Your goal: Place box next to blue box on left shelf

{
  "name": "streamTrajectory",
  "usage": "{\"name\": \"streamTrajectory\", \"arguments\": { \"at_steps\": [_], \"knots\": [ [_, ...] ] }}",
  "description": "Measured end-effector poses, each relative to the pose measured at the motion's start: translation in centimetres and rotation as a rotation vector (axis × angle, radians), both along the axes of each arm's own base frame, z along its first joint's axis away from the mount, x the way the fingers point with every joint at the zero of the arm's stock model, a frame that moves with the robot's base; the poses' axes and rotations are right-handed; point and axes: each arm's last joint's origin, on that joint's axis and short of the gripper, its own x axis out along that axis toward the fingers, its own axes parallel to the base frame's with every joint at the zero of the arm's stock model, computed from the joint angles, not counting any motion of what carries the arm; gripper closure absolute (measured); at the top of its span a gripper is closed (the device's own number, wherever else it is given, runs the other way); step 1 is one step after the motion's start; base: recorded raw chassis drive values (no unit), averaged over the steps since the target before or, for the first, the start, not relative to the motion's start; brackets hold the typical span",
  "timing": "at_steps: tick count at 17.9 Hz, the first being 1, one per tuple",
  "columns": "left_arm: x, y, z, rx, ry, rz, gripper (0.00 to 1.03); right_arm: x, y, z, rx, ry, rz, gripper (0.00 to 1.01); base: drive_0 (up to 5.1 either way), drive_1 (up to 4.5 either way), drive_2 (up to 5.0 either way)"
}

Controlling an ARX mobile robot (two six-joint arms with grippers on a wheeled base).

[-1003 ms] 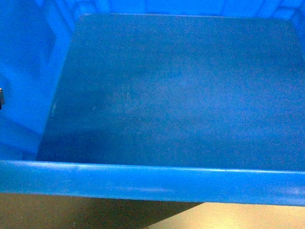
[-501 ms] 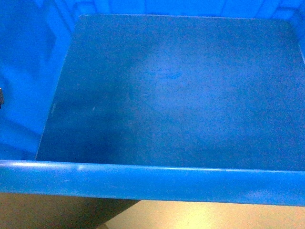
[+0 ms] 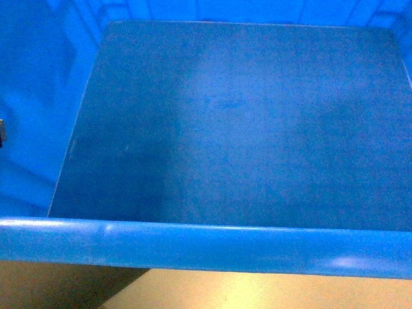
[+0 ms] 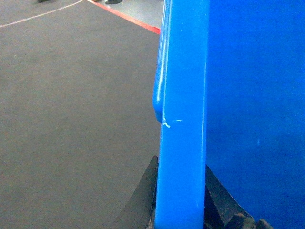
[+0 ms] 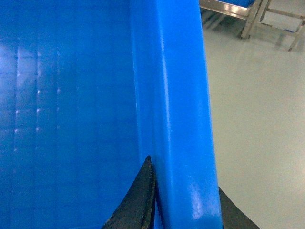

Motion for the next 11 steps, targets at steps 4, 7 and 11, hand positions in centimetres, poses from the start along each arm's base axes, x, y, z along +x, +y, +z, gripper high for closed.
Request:
{"name": "streamTrajectory", "arguments": {
  "at_steps": [4, 7, 11],
  "knots": [
    [0.0, 0.0, 0.0, 0.0, 0.0, 0.0, 0.9, 0.01, 0.0, 0.0, 0.0, 0.0, 0.0, 0.86, -1.6, -1.56, -1.6],
    [0.0, 0.0, 0.01, -0.001, -0.001, 0.0, 0.9, 0.0, 0.0, -0.01, -0.001, 0.001, -0.001, 0.86, -1.6, -1.56, -1.6],
    [0.0, 0.0, 0.0, 0.0, 0.0, 0.0, 0.9, 0.0, 0.0, -0.01, -0.002, 0.001, 0.0, 0.86, -1.6, -1.56, -1.6]
  ]
}}
